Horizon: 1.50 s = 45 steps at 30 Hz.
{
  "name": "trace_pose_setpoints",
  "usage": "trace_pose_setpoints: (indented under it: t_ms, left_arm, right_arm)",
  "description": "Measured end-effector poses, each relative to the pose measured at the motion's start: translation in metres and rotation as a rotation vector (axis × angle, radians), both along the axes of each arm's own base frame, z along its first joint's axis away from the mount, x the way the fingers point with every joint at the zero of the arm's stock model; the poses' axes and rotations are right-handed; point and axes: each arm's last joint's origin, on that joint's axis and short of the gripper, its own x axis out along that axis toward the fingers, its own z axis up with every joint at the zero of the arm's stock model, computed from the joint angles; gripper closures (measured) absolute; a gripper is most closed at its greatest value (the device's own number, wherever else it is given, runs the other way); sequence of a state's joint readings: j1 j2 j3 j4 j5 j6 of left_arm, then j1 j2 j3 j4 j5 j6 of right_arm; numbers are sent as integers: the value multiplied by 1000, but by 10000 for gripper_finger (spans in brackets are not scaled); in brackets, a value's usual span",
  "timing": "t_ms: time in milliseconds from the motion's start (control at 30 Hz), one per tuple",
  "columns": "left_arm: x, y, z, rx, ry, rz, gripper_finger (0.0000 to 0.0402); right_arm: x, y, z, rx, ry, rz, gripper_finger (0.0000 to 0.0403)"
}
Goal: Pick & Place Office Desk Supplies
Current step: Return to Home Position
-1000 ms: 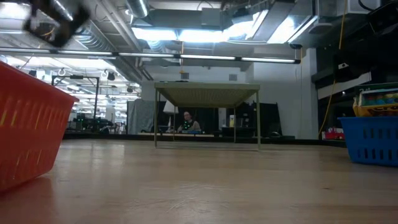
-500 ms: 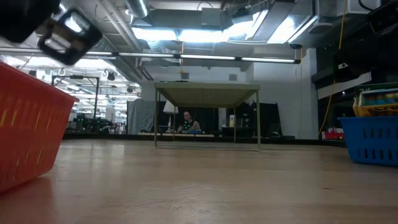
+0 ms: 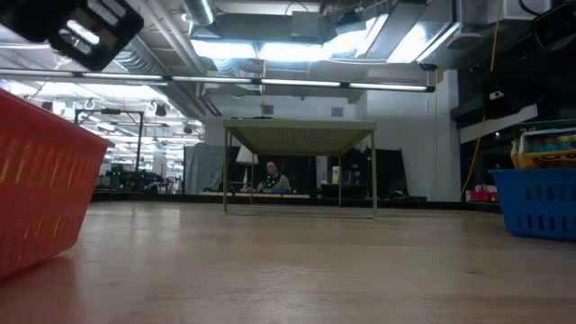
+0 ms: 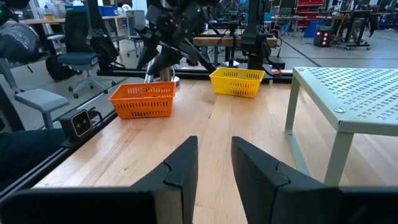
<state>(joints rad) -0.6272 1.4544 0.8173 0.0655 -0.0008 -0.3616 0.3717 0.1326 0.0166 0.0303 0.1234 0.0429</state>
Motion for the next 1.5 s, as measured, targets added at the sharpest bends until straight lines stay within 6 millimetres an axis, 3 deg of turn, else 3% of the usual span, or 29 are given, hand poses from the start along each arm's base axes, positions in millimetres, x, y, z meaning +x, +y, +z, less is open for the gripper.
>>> trace_pose_setpoints:
  t_ms: [400, 533, 600, 667, 733, 933, 1067, 1200, 1500]
  left_arm:
    - [0, 18, 24, -52, -62, 64, 225]
    - [0, 22, 20, 175, -149, -24, 226]
    - [-2, 25, 17, 239, -130, 14, 225]
    - [-3, 28, 14, 235, -78, 101, 223]
    - [-6, 29, 13, 236, -43, 82, 222]
    - [-8, 44, 30, 214, -233, 69, 225]
    - [-26, 70, 21, 115, -379, 52, 226]
    - [-57, 98, 0, 49, -506, 88, 223]
    - [-111, 126, -32, 102, -625, 218, 222]
  right_arm:
    - [0, 0, 0, -25, -8, 2, 304]
    - [0, 0, 4, 17, -35, 1, 304]
    - [0, 0, 7, 44, -66, 6, 305]
    - [0, 0, 12, 63, -83, 9, 305]
    - [-1, 0, 21, 76, -108, 16, 305]
    - [-2, 2, 21, 37, -93, 77, 305]
    - [-2, 1, 8, 37, -51, 41, 305]
    - [-4, 0, 4, 45, -44, 44, 305]
    - [-4, -2, 6, 27, -69, 26, 305]
